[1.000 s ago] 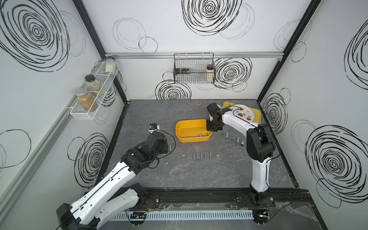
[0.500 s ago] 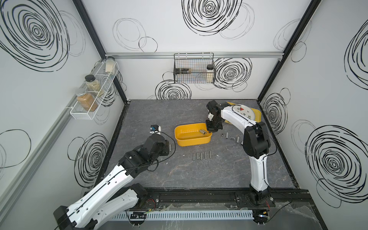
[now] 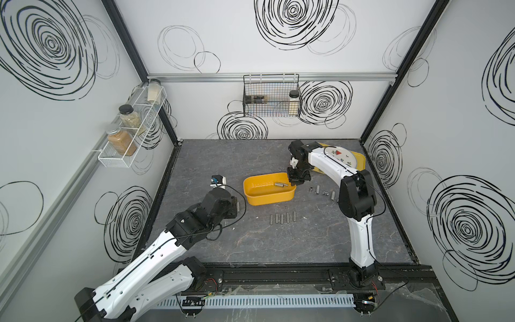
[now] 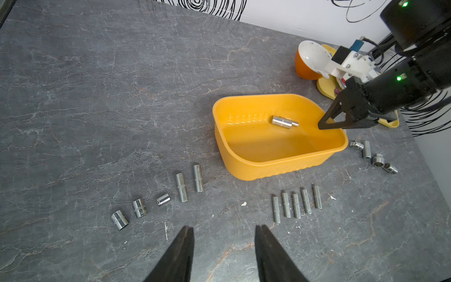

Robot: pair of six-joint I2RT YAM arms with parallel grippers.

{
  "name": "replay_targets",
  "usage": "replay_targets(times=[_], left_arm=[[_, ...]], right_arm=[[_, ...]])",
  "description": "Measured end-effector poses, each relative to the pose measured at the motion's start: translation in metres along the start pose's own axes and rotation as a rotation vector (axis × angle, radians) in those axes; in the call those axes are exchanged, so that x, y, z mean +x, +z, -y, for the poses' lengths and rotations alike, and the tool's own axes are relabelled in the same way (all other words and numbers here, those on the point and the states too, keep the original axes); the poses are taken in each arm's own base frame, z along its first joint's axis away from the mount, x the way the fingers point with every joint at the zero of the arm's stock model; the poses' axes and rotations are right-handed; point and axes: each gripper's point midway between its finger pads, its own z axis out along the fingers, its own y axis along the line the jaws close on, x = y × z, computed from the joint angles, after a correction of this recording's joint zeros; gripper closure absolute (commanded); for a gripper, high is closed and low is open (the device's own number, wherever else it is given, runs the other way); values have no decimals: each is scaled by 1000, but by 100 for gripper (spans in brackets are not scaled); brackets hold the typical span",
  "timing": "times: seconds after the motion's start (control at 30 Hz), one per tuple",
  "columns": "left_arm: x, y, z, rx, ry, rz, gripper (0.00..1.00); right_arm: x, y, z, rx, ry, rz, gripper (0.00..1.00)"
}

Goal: Take out the socket from the storage box
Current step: Adjust the storage box at the center of the board.

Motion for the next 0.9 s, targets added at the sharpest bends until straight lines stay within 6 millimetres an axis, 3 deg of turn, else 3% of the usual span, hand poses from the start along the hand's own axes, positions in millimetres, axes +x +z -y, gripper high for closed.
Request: replay_targets(times=[0.6, 0.9], left_arm=[[3, 6, -1, -19, 7, -16, 52], [5, 9, -1, -27, 11, -26, 52]], right_arm=[[-4, 11, 0, -34, -18, 69, 100], [-1, 13, 1, -54, -23, 101, 92]])
